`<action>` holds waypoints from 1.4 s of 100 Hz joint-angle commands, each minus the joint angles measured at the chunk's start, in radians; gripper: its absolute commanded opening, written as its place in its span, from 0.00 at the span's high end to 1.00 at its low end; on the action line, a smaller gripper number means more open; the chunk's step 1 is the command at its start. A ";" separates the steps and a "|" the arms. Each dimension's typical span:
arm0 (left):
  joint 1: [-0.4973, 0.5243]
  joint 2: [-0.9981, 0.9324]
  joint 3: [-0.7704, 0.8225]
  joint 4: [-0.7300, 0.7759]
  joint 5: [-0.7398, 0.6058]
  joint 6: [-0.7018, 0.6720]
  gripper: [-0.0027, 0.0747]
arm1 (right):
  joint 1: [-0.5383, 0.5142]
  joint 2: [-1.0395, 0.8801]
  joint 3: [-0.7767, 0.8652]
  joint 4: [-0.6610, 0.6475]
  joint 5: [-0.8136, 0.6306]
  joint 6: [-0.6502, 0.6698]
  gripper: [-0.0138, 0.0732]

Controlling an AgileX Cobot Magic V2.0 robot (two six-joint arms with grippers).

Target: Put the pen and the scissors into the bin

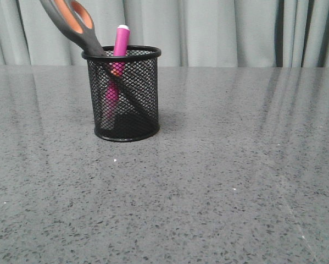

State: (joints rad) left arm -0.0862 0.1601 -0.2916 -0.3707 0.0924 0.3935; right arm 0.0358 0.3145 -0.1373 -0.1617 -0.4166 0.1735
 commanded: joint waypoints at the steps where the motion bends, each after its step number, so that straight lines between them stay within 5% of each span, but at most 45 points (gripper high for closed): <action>1: 0.002 -0.029 0.008 -0.011 -0.074 -0.004 0.99 | -0.006 -0.076 0.033 0.005 -0.056 -0.017 0.92; 129: 0.002 -0.041 0.018 -0.013 -0.071 -0.004 0.99 | -0.006 -0.159 0.097 0.005 -0.032 -0.017 0.92; 140: 0.002 -0.041 0.031 0.091 -0.078 -0.053 0.99 | -0.006 -0.159 0.097 0.005 -0.032 -0.017 0.92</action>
State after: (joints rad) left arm -0.0862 0.1115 -0.2459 -0.3475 0.0944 0.3906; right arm 0.0358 0.1464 -0.0133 -0.1617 -0.3844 0.1694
